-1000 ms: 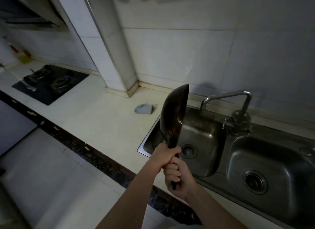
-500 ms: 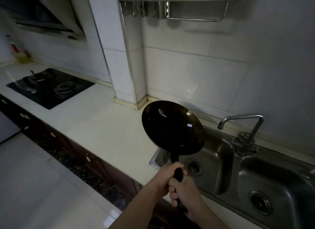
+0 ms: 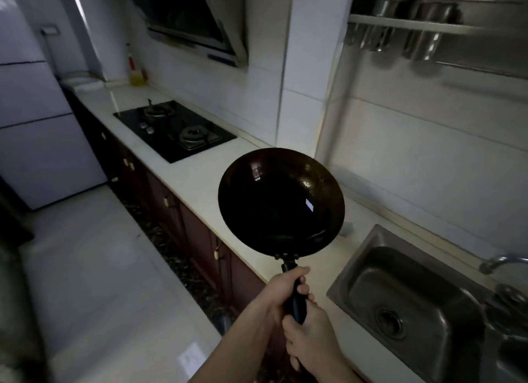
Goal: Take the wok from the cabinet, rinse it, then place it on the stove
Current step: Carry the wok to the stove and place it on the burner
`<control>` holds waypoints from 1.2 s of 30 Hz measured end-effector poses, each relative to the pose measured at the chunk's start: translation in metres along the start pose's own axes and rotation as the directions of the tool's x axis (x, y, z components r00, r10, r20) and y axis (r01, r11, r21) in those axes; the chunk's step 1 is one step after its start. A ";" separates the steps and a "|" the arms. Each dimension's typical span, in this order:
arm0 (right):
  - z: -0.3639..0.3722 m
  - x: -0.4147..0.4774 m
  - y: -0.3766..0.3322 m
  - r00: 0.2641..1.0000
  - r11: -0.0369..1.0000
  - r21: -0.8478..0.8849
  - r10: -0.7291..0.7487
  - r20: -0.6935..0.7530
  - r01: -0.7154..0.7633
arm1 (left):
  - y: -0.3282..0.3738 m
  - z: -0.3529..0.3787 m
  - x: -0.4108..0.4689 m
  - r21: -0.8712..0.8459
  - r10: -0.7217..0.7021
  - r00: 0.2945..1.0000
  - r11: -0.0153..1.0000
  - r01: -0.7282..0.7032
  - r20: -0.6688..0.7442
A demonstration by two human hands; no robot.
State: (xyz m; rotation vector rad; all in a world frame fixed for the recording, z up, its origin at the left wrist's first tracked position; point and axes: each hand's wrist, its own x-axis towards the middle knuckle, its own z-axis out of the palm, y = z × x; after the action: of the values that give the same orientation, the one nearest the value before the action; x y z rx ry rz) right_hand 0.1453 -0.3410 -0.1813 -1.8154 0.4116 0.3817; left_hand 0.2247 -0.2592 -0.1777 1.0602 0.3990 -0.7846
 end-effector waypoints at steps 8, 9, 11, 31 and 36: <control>0.066 0.052 -0.054 0.984 0.976 -0.158 -0.135 0.115 0.153 | 0.066 -0.075 -0.013 -0.208 0.028 0.999 0.978 -0.033 -0.028; 0.075 0.059 -0.063 0.980 0.976 -0.143 -0.146 0.137 0.166 | 0.073 -0.085 -0.013 -0.206 0.039 0.998 0.977 -0.049 -0.057; 0.095 0.075 -0.078 0.971 0.975 -0.127 -0.161 0.174 0.185 | 0.088 -0.105 -0.008 -0.229 0.082 0.988 0.967 -0.110 -0.130; 0.245 0.246 -0.222 0.890 0.940 -0.185 -0.188 0.415 0.285 | 0.272 -0.265 0.043 -0.294 0.193 0.901 0.901 -0.320 -0.389; 0.293 0.276 -0.255 0.892 0.946 -0.185 -0.170 0.419 0.268 | 0.317 -0.312 0.051 -0.271 0.209 0.891 0.902 -0.335 -0.404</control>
State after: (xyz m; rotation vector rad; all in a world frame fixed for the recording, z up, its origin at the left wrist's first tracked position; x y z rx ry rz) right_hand 0.4932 -0.0160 -0.1715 -1.9313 -0.1334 0.6479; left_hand 0.5151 0.0808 -0.1550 0.9121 0.6584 -0.2429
